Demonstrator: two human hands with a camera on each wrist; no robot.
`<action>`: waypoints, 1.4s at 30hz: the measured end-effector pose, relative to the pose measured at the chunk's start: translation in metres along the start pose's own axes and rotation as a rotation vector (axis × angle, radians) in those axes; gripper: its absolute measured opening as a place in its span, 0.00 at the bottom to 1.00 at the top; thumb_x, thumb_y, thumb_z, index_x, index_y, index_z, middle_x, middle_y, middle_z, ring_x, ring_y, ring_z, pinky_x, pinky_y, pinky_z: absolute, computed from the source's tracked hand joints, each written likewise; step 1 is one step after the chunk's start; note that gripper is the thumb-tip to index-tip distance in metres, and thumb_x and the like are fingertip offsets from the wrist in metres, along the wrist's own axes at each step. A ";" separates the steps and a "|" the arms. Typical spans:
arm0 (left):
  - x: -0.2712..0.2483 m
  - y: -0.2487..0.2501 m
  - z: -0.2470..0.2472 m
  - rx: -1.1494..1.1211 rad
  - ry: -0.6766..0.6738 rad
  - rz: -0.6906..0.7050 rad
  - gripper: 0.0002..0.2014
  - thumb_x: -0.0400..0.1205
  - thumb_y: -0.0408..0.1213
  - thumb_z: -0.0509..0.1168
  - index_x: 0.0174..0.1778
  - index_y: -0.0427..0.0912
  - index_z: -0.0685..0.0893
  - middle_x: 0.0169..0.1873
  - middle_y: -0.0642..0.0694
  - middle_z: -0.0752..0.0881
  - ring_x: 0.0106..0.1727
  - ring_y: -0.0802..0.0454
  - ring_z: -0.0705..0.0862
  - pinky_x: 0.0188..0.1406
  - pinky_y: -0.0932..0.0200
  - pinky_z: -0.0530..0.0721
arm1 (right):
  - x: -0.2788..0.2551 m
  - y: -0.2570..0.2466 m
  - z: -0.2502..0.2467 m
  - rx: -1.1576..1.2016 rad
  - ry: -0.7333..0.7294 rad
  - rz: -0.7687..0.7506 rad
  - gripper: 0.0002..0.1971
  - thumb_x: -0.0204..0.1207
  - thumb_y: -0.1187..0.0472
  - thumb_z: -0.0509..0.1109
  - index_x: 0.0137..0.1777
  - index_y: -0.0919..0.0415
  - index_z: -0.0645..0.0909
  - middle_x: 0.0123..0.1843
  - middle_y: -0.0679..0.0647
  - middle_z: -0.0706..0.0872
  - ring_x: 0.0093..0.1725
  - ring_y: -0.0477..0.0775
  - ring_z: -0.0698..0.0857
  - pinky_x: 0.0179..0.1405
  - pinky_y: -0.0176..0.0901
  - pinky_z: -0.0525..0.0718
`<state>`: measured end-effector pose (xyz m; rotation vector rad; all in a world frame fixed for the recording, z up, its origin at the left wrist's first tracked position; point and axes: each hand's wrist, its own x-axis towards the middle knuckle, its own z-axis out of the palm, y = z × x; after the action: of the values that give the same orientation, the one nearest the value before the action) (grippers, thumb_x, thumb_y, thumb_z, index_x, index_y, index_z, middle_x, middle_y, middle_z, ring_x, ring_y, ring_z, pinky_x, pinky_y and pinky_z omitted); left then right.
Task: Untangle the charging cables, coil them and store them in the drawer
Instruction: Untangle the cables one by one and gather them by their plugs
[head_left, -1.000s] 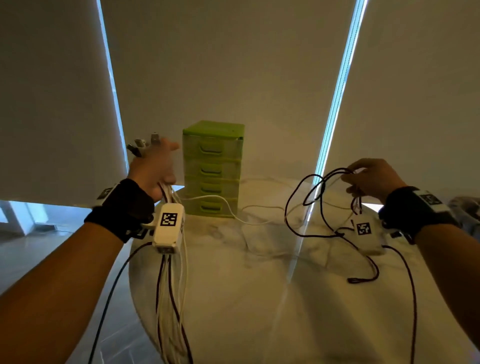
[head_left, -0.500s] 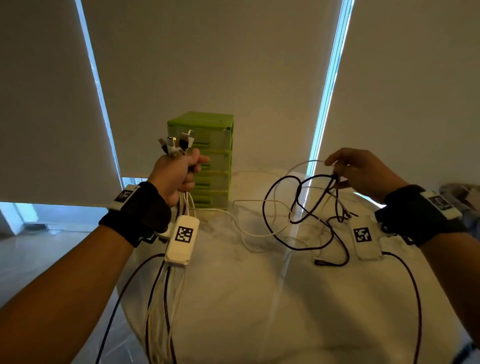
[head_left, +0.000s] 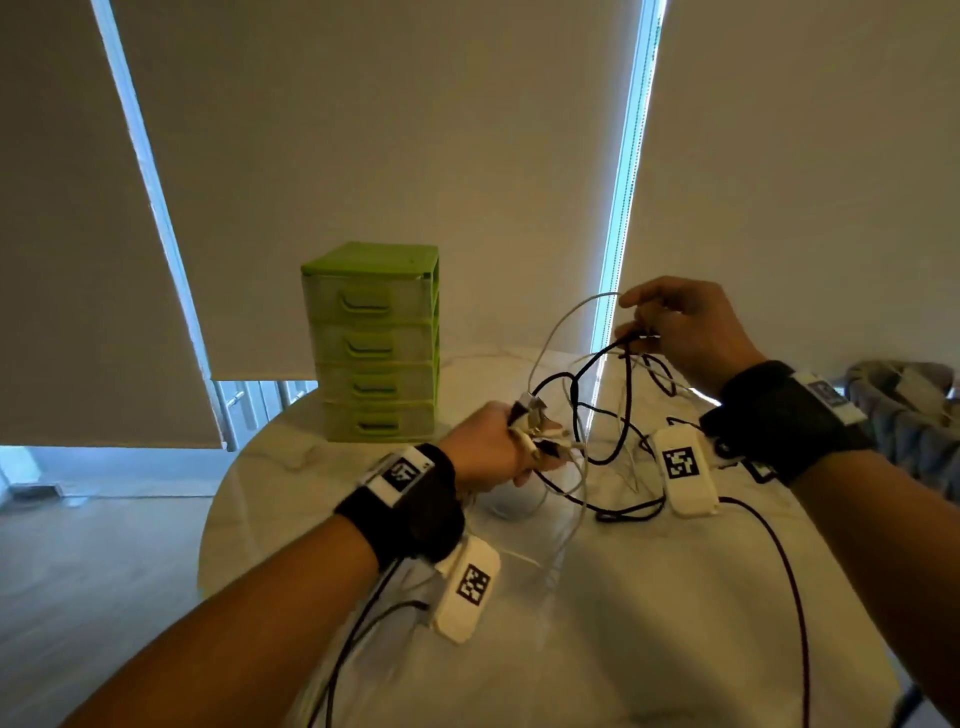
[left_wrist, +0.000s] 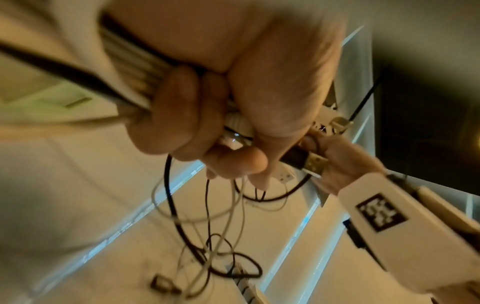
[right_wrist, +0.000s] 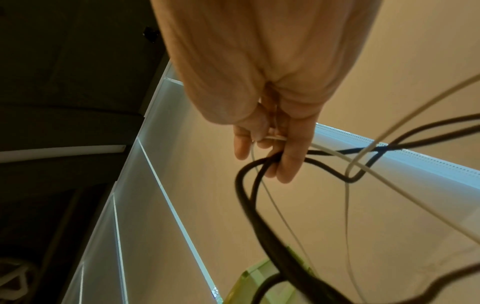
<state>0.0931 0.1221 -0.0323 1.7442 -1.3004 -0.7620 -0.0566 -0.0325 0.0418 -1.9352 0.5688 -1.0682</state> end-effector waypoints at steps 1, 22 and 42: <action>0.005 -0.001 0.010 0.000 -0.002 -0.030 0.03 0.80 0.40 0.72 0.47 0.46 0.87 0.23 0.54 0.81 0.24 0.61 0.73 0.19 0.70 0.68 | 0.000 -0.002 0.002 0.010 0.007 -0.016 0.16 0.84 0.73 0.55 0.46 0.61 0.83 0.48 0.63 0.83 0.39 0.50 0.90 0.41 0.39 0.88; 0.023 -0.046 -0.042 -0.454 0.211 -0.070 0.11 0.87 0.41 0.61 0.43 0.38 0.82 0.16 0.54 0.61 0.15 0.60 0.55 0.15 0.66 0.50 | -0.008 0.007 0.019 -0.291 -0.017 -0.063 0.09 0.79 0.56 0.70 0.57 0.43 0.83 0.49 0.50 0.85 0.43 0.49 0.87 0.44 0.47 0.88; 0.036 -0.072 -0.075 -1.240 -0.171 0.428 0.12 0.76 0.42 0.74 0.44 0.35 0.86 0.20 0.49 0.62 0.20 0.55 0.60 0.17 0.63 0.65 | 0.036 0.108 0.052 -0.386 -0.035 0.225 0.03 0.79 0.62 0.70 0.49 0.56 0.85 0.32 0.51 0.88 0.31 0.46 0.87 0.34 0.42 0.83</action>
<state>0.1998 0.1158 -0.0584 0.4069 -0.8835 -1.1180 0.0068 -0.0940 -0.0464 -2.1488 1.0067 -0.8236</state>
